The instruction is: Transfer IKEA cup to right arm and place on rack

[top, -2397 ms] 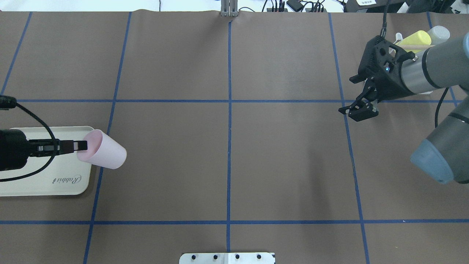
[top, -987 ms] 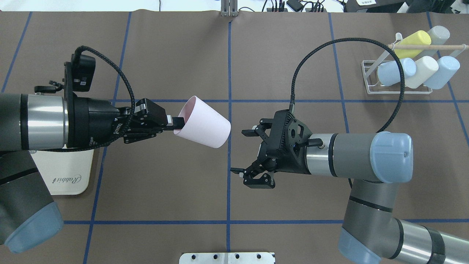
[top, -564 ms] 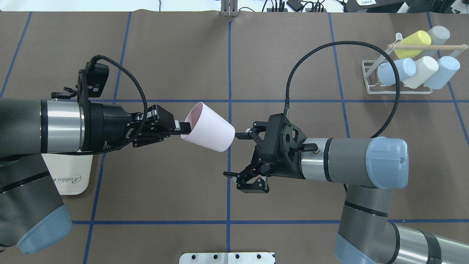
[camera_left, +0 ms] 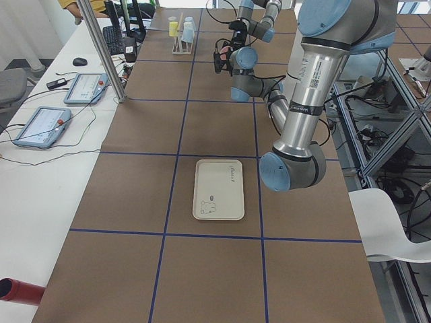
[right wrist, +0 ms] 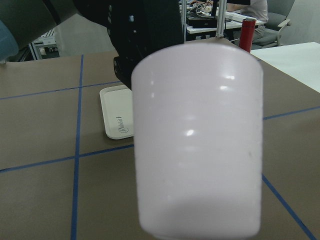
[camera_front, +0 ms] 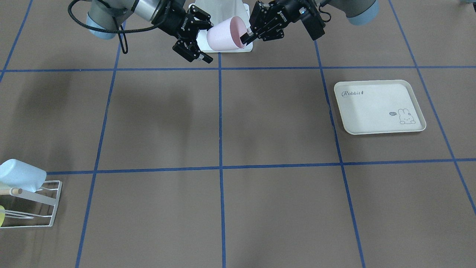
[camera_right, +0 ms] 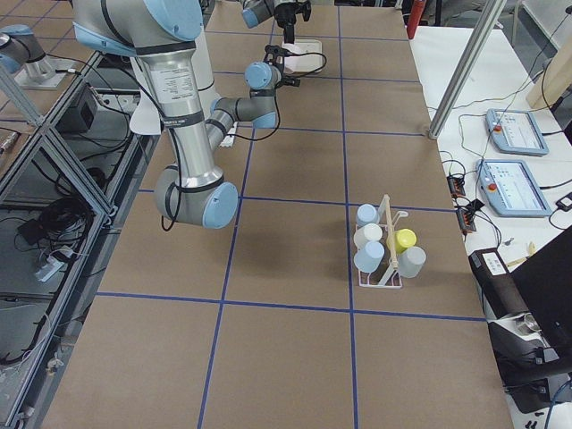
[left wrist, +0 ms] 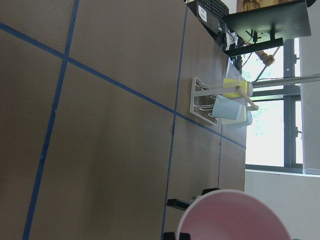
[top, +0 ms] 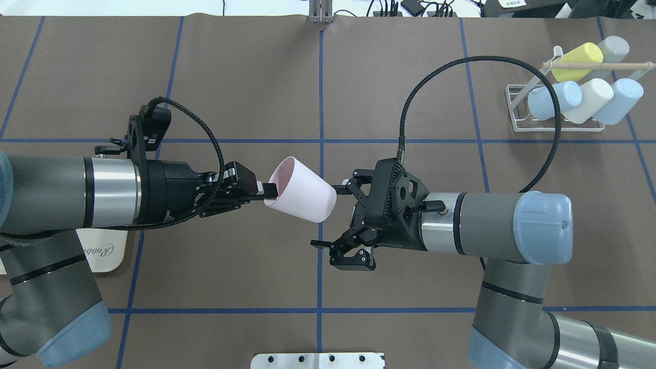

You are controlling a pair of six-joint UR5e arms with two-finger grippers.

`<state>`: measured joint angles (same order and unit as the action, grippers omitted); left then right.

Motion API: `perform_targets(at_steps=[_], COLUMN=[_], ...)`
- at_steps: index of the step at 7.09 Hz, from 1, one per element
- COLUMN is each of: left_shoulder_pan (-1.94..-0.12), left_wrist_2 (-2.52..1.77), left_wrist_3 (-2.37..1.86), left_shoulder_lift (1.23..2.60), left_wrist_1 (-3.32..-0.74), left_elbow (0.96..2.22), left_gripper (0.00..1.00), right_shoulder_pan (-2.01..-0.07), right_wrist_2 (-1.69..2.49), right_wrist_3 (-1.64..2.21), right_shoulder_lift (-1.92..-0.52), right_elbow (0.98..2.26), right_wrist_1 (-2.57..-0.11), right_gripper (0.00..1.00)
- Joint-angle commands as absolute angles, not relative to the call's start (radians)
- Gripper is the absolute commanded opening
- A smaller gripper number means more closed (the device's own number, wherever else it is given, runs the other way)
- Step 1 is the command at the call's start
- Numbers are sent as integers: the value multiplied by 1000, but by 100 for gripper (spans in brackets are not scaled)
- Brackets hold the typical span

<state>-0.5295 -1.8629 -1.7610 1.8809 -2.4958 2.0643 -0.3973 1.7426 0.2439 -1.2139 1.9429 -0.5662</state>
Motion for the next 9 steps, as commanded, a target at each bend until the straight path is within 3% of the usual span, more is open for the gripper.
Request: perform_targets(at_steps=[1, 9], left_shoulder_pan=[-517, -505], left_wrist_2=[-1862, -1847], left_wrist_3=[-1759, -1759], left_shoulder_lift=[1882, 1890], left_wrist_1=[-2496, -2496], left_elbow=[2060, 2034], left_gripper=[0, 0], right_shoulder_pan=[-397, -397], right_wrist_2=[1743, 1743], right_wrist_3=[244, 244], right_shoulder_lift=[-1213, -1213], right_elbow=[1948, 1954], right_wrist_1=[-566, -566], right_gripper=[100, 96])
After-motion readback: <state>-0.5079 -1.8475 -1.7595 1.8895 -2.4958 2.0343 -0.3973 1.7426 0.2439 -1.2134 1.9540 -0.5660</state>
